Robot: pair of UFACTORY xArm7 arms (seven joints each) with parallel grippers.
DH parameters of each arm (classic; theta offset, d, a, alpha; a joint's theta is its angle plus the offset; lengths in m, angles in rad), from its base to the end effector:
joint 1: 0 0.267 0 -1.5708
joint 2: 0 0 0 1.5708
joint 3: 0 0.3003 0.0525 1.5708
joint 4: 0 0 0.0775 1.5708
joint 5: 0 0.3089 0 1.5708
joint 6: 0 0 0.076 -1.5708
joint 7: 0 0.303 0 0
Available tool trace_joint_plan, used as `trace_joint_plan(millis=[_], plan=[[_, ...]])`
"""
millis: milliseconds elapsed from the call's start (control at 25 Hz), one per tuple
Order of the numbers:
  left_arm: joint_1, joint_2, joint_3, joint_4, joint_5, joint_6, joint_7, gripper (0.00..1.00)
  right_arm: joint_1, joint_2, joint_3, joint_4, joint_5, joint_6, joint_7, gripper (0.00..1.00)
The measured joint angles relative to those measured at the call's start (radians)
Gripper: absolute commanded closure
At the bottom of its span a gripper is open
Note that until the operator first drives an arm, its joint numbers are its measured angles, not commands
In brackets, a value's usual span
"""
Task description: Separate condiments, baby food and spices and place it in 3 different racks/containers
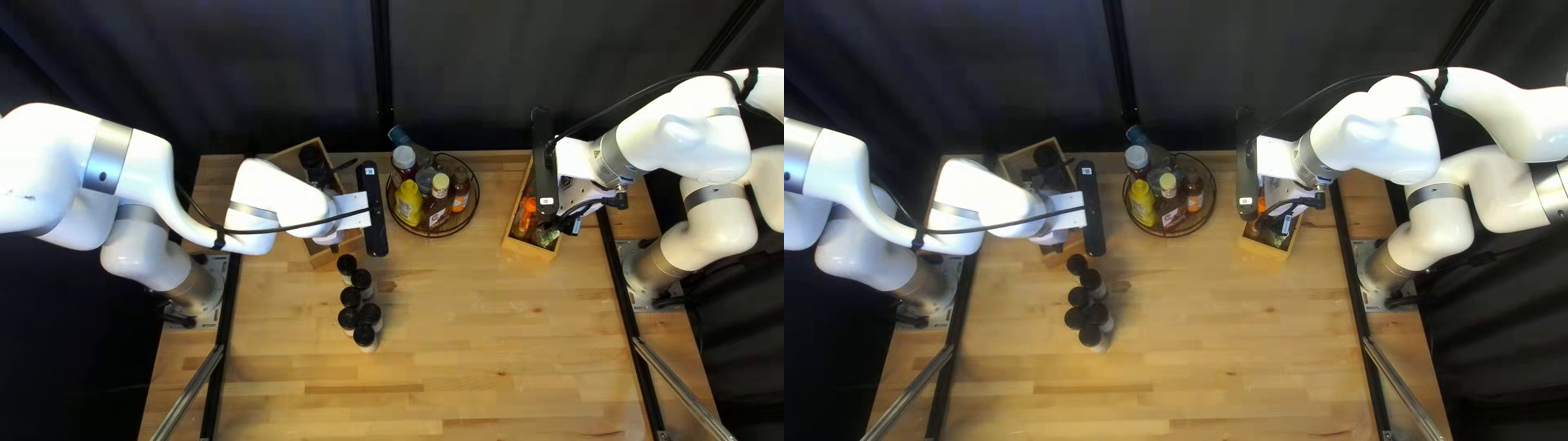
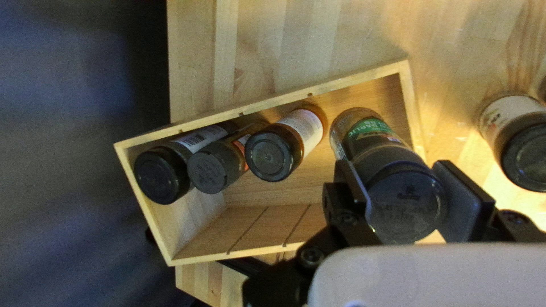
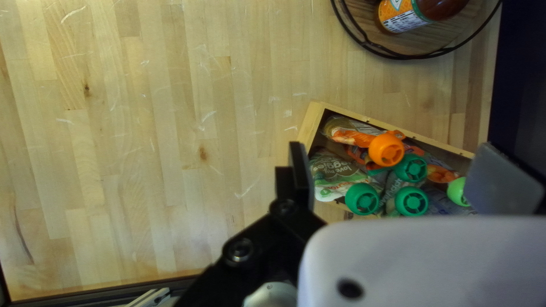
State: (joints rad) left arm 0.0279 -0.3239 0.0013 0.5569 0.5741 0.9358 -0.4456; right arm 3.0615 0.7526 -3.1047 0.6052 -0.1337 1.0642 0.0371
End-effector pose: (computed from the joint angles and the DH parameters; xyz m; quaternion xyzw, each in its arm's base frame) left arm 0.3180 0.1173 0.1494 -0.9728 -0.0562 -0.0203 0.2237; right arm 0.3102 -0.0470 0.2671 0.9863 -0.0191 0.1449 0.0761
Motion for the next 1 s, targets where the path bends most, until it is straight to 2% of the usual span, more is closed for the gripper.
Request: trace_joint_plan(millis=[600, 1000], plan=[[0.037, 0.046, -0.004, 0.003, 0.074, 0.005, -0.078, 1.0, 0.0, 0.0, 0.0, 0.0, 0.0, 0.0, 0.0, 0.0], [0.041, 0.073, 0.02, 0.013, 0.05, -0.033, -0.041, 0.98, 0.0, 0.0, 0.0, 0.0, 0.0, 0.0, 0.0, 0.0]])
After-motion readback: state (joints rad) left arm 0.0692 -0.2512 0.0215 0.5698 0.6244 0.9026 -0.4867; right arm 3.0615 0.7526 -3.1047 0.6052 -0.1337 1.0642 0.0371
